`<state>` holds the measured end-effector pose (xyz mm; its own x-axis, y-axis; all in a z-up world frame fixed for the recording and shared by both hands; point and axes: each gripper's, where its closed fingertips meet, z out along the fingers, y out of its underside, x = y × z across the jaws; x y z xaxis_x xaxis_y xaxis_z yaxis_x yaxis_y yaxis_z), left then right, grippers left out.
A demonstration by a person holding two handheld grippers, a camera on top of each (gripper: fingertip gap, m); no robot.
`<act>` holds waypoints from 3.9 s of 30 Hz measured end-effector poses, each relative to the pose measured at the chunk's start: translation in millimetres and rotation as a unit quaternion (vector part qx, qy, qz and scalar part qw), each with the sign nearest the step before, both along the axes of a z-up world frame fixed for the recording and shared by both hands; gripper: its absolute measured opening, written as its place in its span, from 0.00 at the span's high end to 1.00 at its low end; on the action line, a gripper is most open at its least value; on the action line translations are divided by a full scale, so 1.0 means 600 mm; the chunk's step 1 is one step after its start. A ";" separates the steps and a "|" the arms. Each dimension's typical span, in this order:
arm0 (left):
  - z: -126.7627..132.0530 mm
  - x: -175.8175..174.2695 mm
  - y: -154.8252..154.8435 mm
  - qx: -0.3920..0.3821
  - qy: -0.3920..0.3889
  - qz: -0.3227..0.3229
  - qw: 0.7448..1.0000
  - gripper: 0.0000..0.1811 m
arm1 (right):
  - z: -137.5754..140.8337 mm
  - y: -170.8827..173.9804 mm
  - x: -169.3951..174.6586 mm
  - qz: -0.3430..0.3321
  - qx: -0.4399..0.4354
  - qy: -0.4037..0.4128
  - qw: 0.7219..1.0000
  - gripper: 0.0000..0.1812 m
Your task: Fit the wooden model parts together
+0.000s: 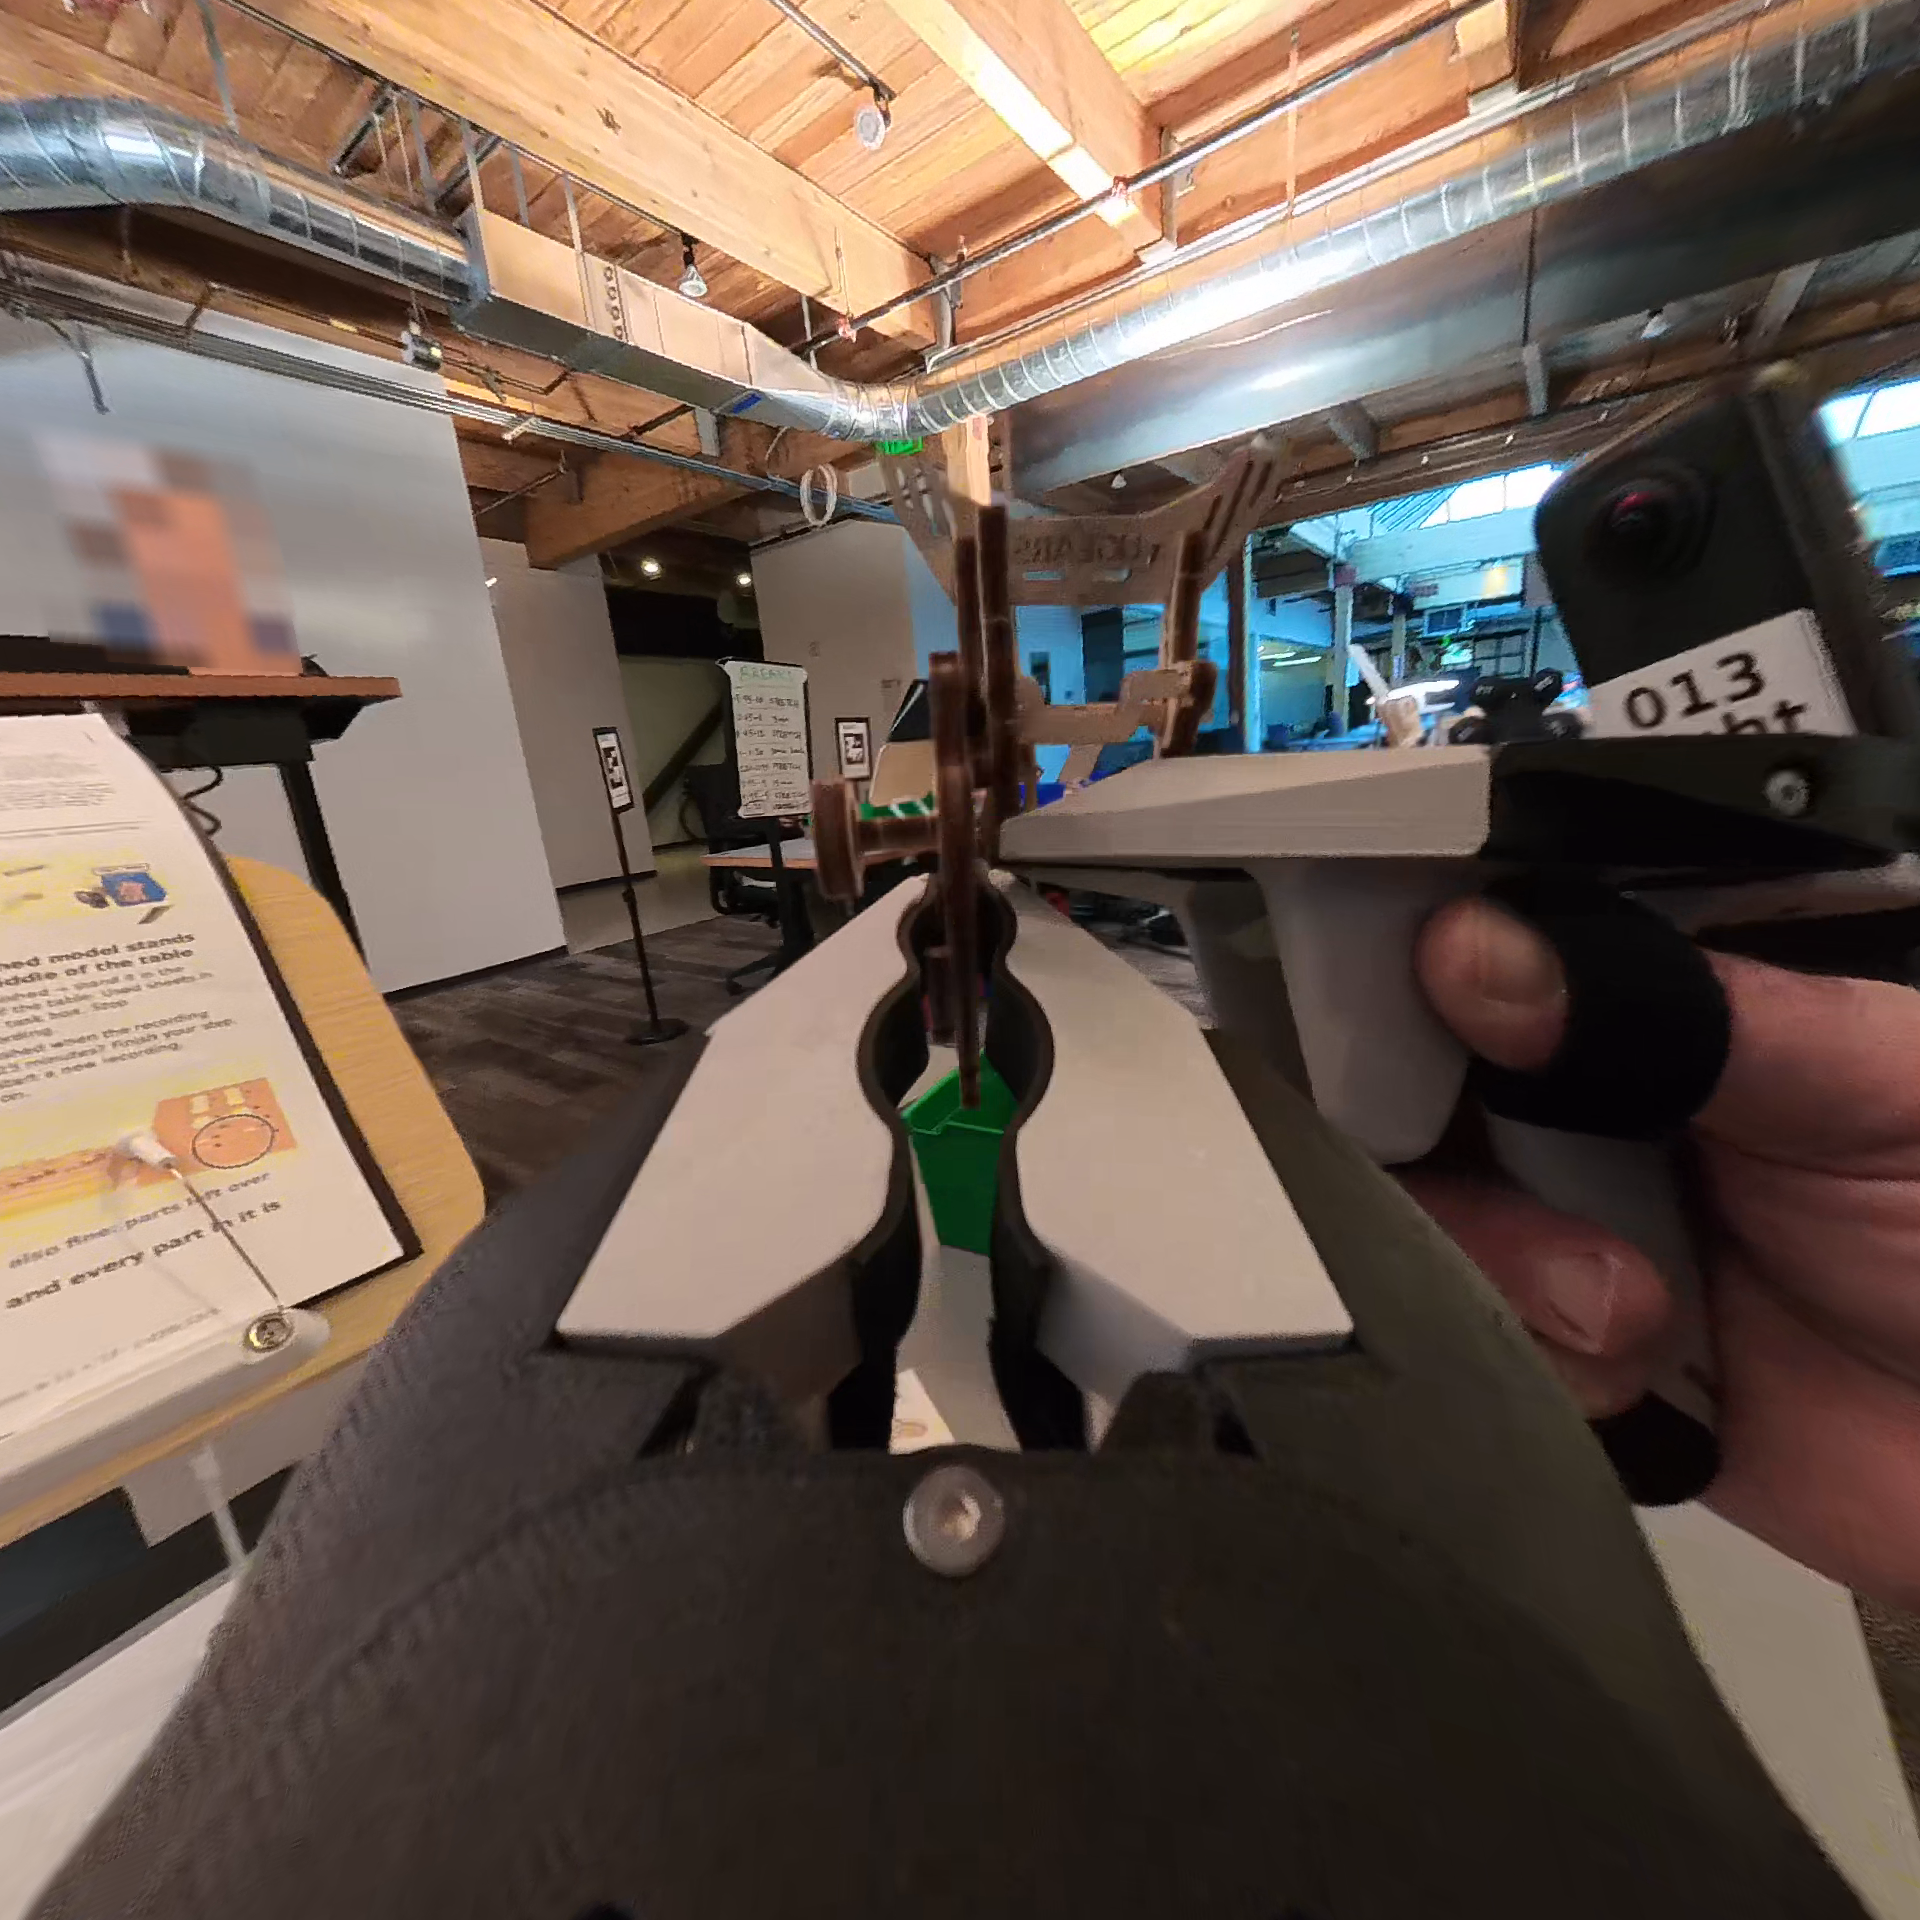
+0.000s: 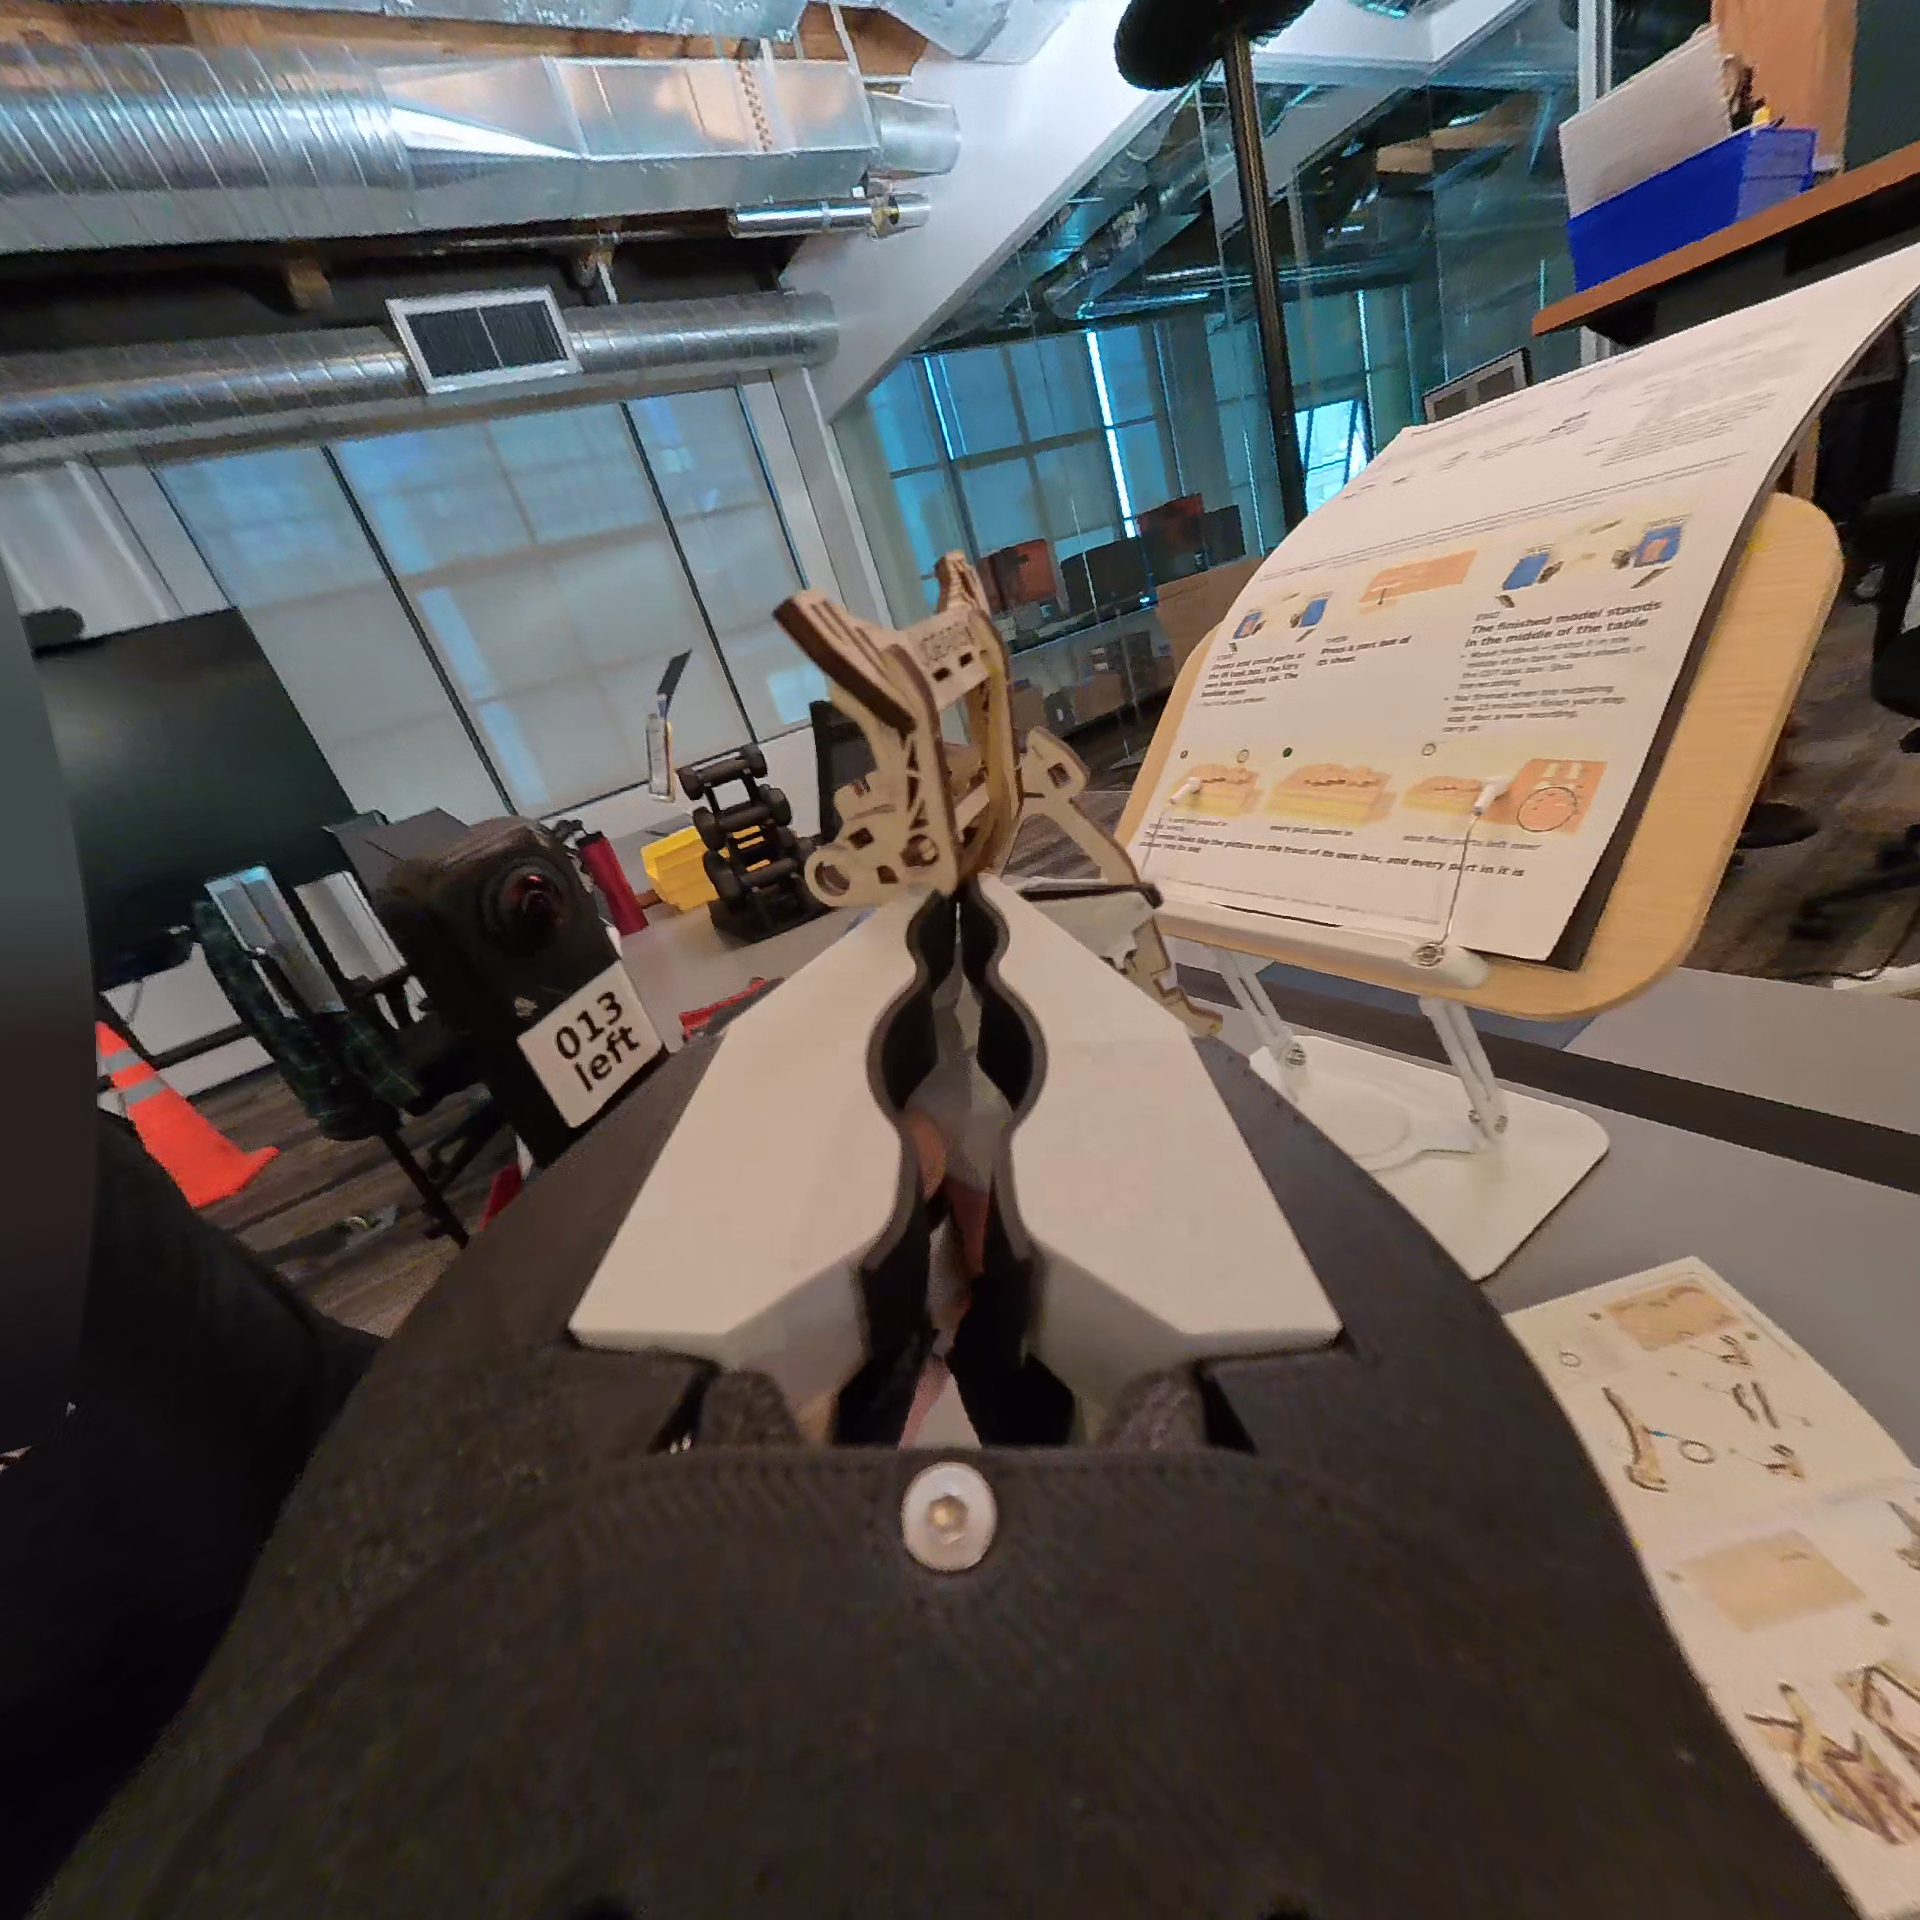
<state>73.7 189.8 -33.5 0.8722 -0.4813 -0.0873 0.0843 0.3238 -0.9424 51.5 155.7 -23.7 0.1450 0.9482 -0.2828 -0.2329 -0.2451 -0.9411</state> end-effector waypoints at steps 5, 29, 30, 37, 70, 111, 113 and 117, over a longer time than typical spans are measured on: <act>0.003 0.002 0.004 0.003 0.004 0.005 1.000 0.99 | 0.001 -0.002 -0.001 0.012 -0.015 0.012 1.000 1.00; 0.009 0.008 0.024 0.027 0.032 0.045 0.998 0.99 | 0.011 -0.001 0.003 0.044 -0.093 0.086 0.991 1.00; 0.009 0.009 0.024 0.029 0.033 0.046 0.998 0.99 | 0.011 -0.002 0.003 0.047 -0.097 0.090 0.990 1.00; 0.011 0.015 0.027 0.040 0.044 0.058 0.997 0.99 | 0.020 -0.004 0.007 0.065 -0.131 0.130 0.981 1.00; -0.019 0.005 0.047 0.003 0.002 0.041 0.999 0.99 | 0.016 0.004 -0.002 0.075 -0.209 0.211 0.952 0.92; -0.065 0.063 0.020 -0.180 0.074 -0.084 0.977 1.00 | -0.027 0.048 0.051 -0.156 0.569 -0.554 0.588 0.84; -0.065 0.064 0.020 -0.179 0.075 -0.084 0.977 1.00 | -0.028 0.048 0.051 -0.150 0.575 -0.561 0.576 0.85; -0.064 0.066 0.023 -0.178 0.072 -0.089 0.977 1.00 | -0.027 0.051 0.051 -0.144 0.574 -0.571 0.570 0.85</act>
<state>113.4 203.4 -71.9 0.7631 -0.6463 -0.0025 -0.0329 -0.0349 -0.9988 82.4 186.3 -40.1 -0.1910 0.3047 0.9331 0.8159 0.5778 -0.0216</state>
